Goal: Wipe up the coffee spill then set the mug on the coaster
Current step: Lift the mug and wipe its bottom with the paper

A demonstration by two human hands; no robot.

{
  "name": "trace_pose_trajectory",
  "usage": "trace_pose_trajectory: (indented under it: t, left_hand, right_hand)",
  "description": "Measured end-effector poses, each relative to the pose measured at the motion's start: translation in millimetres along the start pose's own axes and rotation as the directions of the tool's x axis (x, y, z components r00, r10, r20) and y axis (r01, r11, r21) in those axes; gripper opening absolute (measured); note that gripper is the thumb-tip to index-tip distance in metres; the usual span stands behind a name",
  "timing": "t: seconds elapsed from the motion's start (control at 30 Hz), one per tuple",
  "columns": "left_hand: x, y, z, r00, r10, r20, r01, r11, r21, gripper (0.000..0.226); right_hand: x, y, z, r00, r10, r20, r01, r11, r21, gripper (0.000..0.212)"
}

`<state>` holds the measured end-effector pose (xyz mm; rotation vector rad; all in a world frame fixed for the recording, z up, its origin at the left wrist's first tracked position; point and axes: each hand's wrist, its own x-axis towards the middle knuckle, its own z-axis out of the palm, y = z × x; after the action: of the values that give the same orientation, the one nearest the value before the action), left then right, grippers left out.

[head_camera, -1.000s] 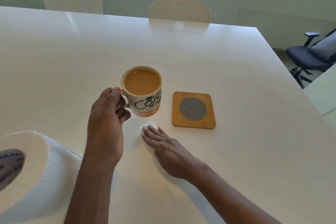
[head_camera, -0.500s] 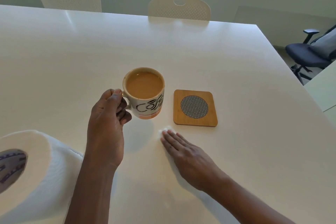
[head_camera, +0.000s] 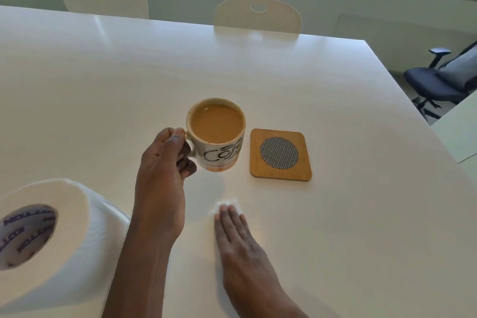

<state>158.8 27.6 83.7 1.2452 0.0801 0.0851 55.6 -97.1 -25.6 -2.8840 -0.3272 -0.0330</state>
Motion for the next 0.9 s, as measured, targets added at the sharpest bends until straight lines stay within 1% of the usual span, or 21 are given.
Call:
trace_pose_trajectory:
  t: [0.03,0.07,0.1,0.27,0.33,0.5,0.57,0.6,0.63,0.67,0.7,0.73,0.77,0.8,0.83,0.87,0.9]
  left_hand:
    - [0,1,0,1.000,0.001,-0.001,-0.001,1.000,0.000,0.037]
    - [0,1,0,1.000,0.001,-0.002,-0.001,1.000,0.003,0.036]
    - [-1,1,-1,1.000,0.001,-0.004,-0.001,1.000,0.010,0.036]
    - [-5,3,1,1.000,0.006,-0.011,-0.005,0.999,0.044,0.036]
    - [-7,5,1,1.000,0.007,-0.015,-0.006,0.999,0.051,0.035]
    - [-13,11,3,1.000,0.009,0.005,-0.009,0.997,0.070,0.039]
    - [-14,14,4,1.000,0.010,0.019,-0.011,0.997,0.075,0.041]
    - [-15,16,4,1.000,0.010,0.027,-0.012,0.997,0.075,0.040]
    - [-16,17,4,0.999,0.010,0.034,-0.013,0.997,0.074,0.039]
    - [-17,18,4,0.999,0.011,0.042,-0.014,0.997,0.072,0.038]
    - [-18,19,4,0.999,0.009,0.049,-0.013,0.997,0.072,0.035]
    - [-20,20,4,0.998,0.006,0.057,-0.010,0.997,0.073,0.033]
    - [-22,21,5,0.998,0.001,0.067,-0.006,0.997,0.072,0.032]
    - [-24,22,5,0.997,-0.005,0.080,-0.001,0.998,0.068,0.033]
    - [-26,22,6,0.996,-0.009,0.094,0.003,0.998,0.064,0.034]
    - [-28,23,7,0.994,-0.013,0.107,0.006,0.998,0.061,0.038]
    - [-31,23,9,0.993,-0.019,0.117,0.011,0.998,0.062,0.041]
  right_hand:
    - [9,0,0,0.999,-0.037,0.039,0.036,0.998,0.042,0.074]
    - [17,1,-1,0.988,-0.074,0.132,0.063,0.995,0.080,0.072]
    - [25,1,-1,0.981,-0.104,0.163,0.089,0.992,0.095,0.069]
    - [47,7,6,0.994,-0.072,0.078,0.064,0.992,0.105,0.065]
    - [47,7,9,0.998,-0.022,0.065,0.015,0.994,0.107,0.065]
    - [34,11,3,0.978,0.204,0.040,-0.207,0.971,0.122,0.066]
    - [15,13,-1,0.972,0.235,0.026,-0.235,0.953,0.189,0.067]
    - [6,17,-5,0.960,0.277,0.034,-0.274,0.918,0.286,0.066]
    - [1,21,-14,0.930,0.362,0.058,-0.350,0.827,0.440,0.062]
    - [-5,24,-29,0.882,0.455,0.123,-0.423,0.649,0.632,0.055]
    - [-10,24,-44,0.842,0.478,0.251,-0.454,0.375,0.808,0.050]
    - [-8,27,-54,0.829,0.438,0.347,-0.426,0.094,0.900,0.052]
    - [-6,33,-58,0.823,0.384,0.418,-0.353,-0.229,0.907,0.056]
    - [-5,36,-61,0.833,0.337,0.440,-0.228,-0.516,0.826,0.054]
    - [-4,37,-64,0.845,0.324,0.426,-0.098,-0.690,0.717,0.051]
    - [-2,36,-65,0.859,0.324,0.396,0.007,-0.781,0.624,0.048]
    - [0,34,-65,0.875,0.325,0.358,0.081,-0.828,0.554,0.047]
